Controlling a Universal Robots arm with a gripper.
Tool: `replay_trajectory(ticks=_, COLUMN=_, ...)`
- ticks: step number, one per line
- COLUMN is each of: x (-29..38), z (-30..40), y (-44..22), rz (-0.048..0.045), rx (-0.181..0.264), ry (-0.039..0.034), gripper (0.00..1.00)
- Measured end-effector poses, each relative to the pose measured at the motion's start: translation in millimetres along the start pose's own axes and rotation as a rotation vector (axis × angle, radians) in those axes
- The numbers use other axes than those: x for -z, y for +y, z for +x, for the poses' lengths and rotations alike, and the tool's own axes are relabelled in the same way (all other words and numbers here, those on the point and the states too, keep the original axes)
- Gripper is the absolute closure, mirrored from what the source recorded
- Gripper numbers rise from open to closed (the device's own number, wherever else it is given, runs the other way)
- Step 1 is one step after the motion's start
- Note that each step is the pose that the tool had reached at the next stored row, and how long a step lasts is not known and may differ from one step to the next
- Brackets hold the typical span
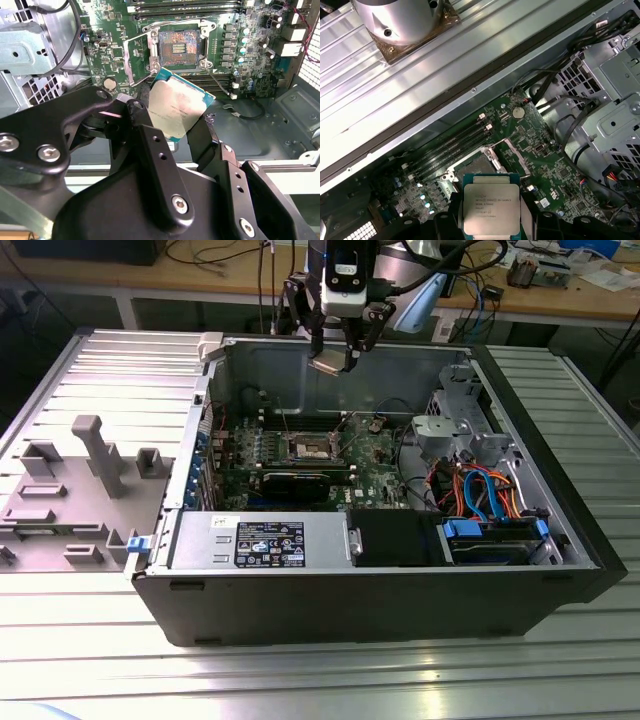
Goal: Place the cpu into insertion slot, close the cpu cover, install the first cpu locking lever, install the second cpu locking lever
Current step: 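Place the cpu into insertion slot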
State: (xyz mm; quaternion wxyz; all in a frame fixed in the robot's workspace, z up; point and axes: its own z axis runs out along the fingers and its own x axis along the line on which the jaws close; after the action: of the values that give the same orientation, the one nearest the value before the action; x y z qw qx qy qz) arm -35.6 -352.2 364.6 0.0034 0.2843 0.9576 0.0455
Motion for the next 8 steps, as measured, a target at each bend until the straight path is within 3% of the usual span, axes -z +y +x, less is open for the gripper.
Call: replay_trajectory(ticks=8, x=0.0, z=0.0, y=0.0, rz=-0.0007, rx=-0.032, ry=-0.0029, gripper=0.46)
